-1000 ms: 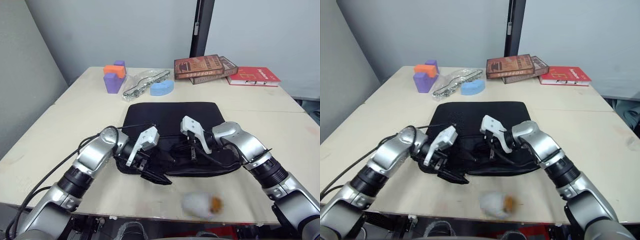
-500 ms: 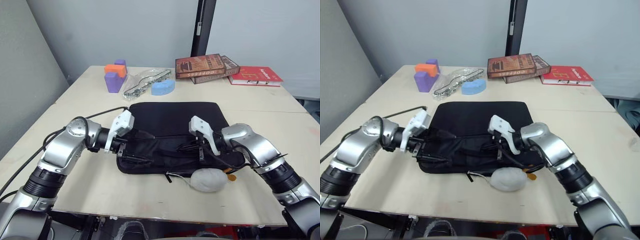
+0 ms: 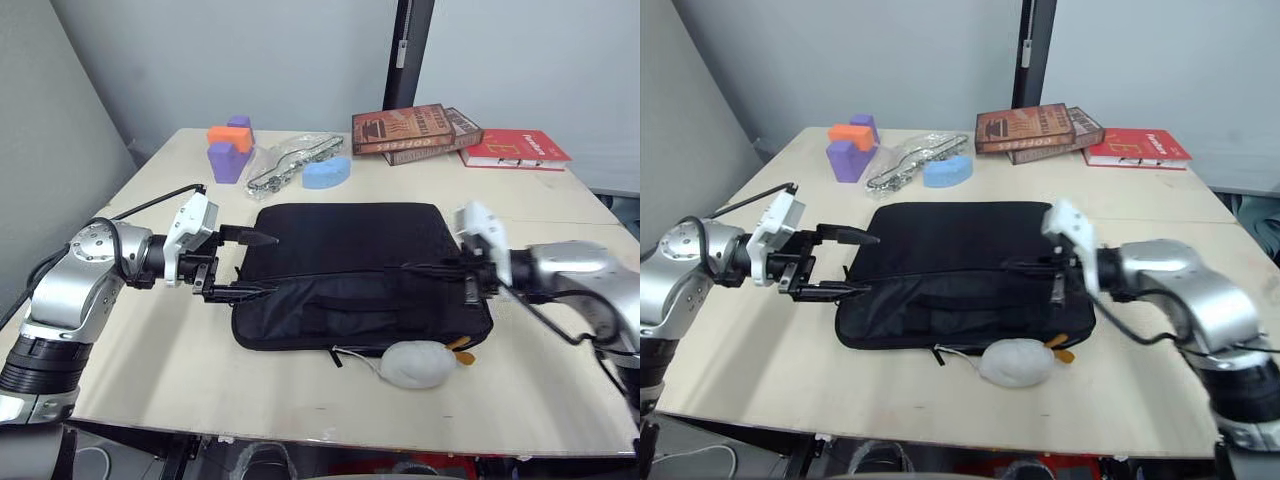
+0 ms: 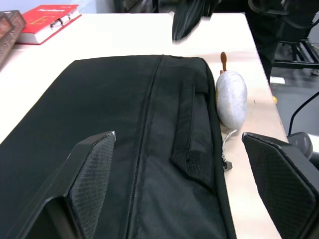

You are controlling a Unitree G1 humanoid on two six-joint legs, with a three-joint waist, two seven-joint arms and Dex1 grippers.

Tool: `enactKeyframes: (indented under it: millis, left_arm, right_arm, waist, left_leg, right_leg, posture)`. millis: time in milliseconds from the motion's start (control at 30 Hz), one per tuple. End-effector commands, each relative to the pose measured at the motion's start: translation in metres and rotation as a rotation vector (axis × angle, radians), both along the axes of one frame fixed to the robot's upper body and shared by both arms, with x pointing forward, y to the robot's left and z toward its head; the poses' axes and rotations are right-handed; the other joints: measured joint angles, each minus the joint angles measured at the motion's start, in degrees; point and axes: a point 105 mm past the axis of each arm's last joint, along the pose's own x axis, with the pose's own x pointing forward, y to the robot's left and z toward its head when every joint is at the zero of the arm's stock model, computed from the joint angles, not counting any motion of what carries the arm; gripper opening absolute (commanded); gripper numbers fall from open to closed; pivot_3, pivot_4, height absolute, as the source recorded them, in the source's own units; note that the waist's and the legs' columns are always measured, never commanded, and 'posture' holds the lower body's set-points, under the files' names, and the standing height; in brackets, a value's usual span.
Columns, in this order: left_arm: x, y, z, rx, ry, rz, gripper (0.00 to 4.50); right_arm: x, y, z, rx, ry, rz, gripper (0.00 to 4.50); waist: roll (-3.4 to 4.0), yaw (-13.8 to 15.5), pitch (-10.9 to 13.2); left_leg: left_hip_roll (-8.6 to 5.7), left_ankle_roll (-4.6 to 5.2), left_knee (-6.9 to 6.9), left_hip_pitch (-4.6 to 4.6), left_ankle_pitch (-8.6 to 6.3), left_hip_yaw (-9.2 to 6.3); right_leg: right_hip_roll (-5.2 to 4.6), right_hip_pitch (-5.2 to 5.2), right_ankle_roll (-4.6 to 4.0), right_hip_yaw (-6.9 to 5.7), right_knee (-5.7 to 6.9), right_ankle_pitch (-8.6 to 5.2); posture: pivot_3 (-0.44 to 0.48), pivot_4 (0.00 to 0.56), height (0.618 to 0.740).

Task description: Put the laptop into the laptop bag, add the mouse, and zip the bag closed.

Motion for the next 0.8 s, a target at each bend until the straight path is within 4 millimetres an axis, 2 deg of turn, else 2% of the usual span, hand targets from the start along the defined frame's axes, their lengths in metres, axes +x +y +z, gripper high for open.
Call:
enactKeyframes:
  millis: [33,167,333,367,467,567,800]
  left_arm:
    - [-0.001,-0.006,0.005,-0.014,-0.051,-0.037,4.28]
    - [0.001,-0.014,-0.004,0.009,-0.083,-0.08,4.28]
    - [0.003,-0.028,-0.016,0.047,-0.103,-0.17,4.28]
    - [0.002,-0.036,-0.022,0.047,-0.08,-0.221,4.28]
    - [0.001,-0.049,-0.03,0.043,-0.05,-0.305,4.28]
    - [0.008,-0.063,-0.034,0.026,-0.05,-0.354,3.61]
    - [0.025,-0.087,-0.044,-0.01,-0.044,-0.429,1.12]
  right_arm:
    - [-0.017,-0.017,0.032,-0.011,-0.099,-0.037,0.0]
    - [-0.037,-0.032,0.05,-0.042,-0.136,-0.088,0.0]
    - [-0.05,-0.042,0.051,-0.075,-0.147,-0.159,0.0]
    - [-0.051,-0.044,0.055,-0.054,-0.168,-0.175,0.0]
    - [-0.056,-0.043,0.059,-0.029,-0.188,-0.187,0.0]
    - [-0.067,-0.038,0.058,-0.048,-0.17,-0.177,0.0]
    - [-0.079,-0.034,0.058,-0.061,-0.151,-0.192,0.0]
  waist:
    - [0.0,0.1,0.0]
    - [0.0,0.1,0.0]
    - [0.0,0.1,0.0]
    - [0.0,0.1,0.0]
    - [0.01,0.1,0.0]
    - [0.01,0.6,0.0]
    - [0.0,1.1,0.0]
  left_leg:
    - [0.0,0.04,0.0,0.01,0.03,0.0]
    - [0.02,0.31,0.01,0.06,0.19,0.06]
    - [0.03,0.47,0.05,0.08,0.25,0.13]
    - [0.03,0.49,0.1,0.08,0.26,0.13]
    - [0.0,0.53,0.17,0.09,0.28,0.17]
    - [0.01,0.58,0.22,0.09,0.28,0.17]
    - [-0.01,0.67,0.35,0.07,0.29,0.21]
  right_leg:
    - [0.0,0.0,0.0,0.0,0.01,0.0]
    - [0.01,0.02,-0.04,0.05,0.06,-0.02]
    - [0.01,0.04,-0.22,0.13,0.06,-0.12]
    - [0.0,0.03,-0.49,0.13,0.09,-0.27]
    - [-0.02,0.03,-0.51,0.2,0.16,-0.28]
    - [-0.02,0.04,-0.55,0.21,0.25,-0.3]
    - [-0.04,0.04,-0.54,0.27,0.26,-0.3]
  posture:
    - [0.0,0.15,0.74]
    - [0.0,0.15,0.74]
    - [0.0,0.15,0.74]
    - [0.0,0.15,0.74]
    - [0.0,0.15,0.74]
    - [0.0,0.15,0.74]
    - [0.0,0.15,0.74]
